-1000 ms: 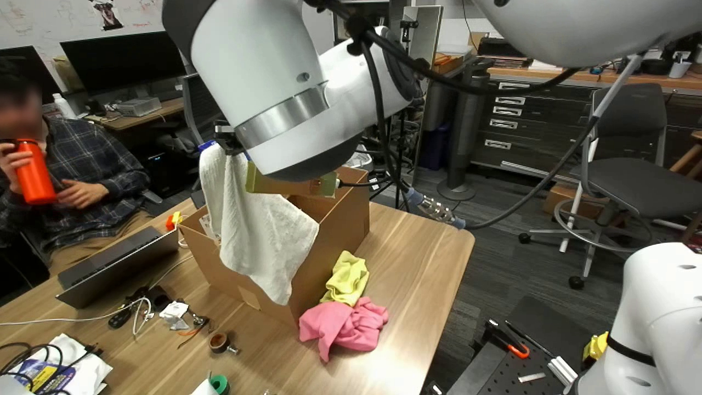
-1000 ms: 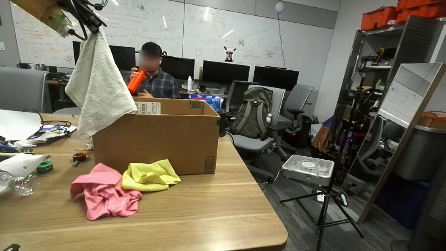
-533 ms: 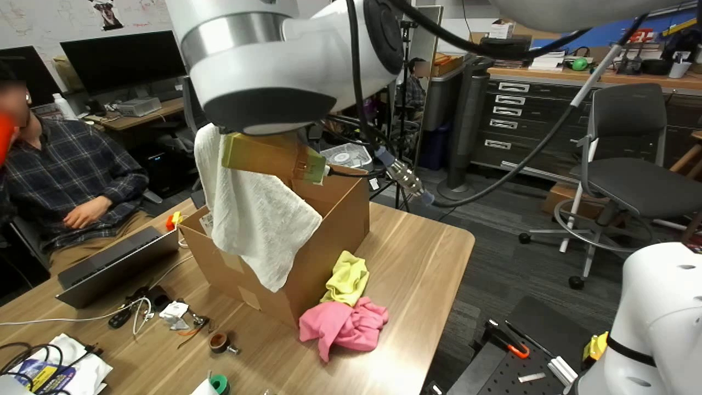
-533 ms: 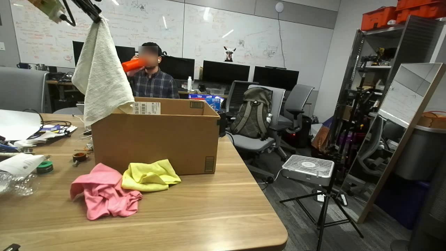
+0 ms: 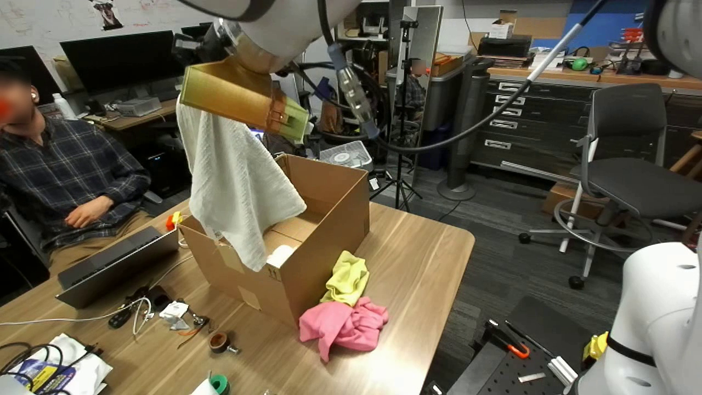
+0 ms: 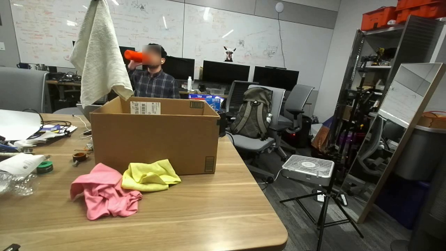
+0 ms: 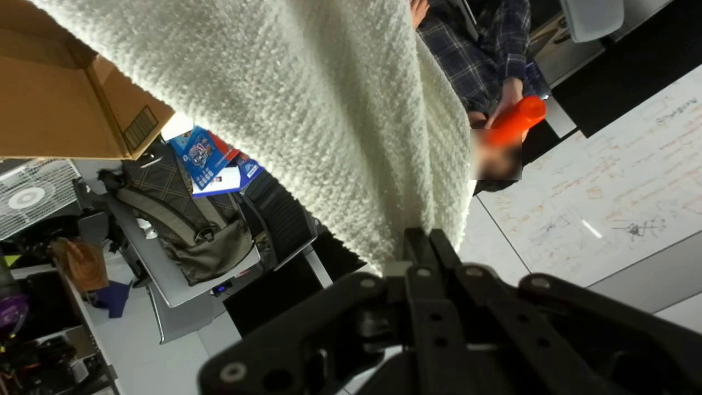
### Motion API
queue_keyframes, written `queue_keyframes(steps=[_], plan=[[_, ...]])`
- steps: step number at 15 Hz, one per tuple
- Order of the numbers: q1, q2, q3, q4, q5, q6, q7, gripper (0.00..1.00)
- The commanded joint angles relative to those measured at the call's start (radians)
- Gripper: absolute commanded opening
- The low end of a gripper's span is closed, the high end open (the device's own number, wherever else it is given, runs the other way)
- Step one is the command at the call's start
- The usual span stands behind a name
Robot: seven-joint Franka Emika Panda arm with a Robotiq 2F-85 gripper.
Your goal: Pick up the clothes from the table and put them in the box
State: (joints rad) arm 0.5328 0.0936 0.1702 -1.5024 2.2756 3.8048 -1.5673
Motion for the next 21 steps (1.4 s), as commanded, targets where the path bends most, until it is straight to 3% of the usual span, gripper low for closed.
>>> queue_keyframes(steps=[1, 8, 21], plan=[[-0.022, 0.092, 0.012, 0.245, 0.080, 0.115, -0.140, 0.02], [-0.038, 0.253, 0.010, 0.530, 0.069, 0.265, -0.237, 0.01], [-0.087, 0.472, -0.004, 0.830, 0.051, 0.433, -0.313, 0.04]])
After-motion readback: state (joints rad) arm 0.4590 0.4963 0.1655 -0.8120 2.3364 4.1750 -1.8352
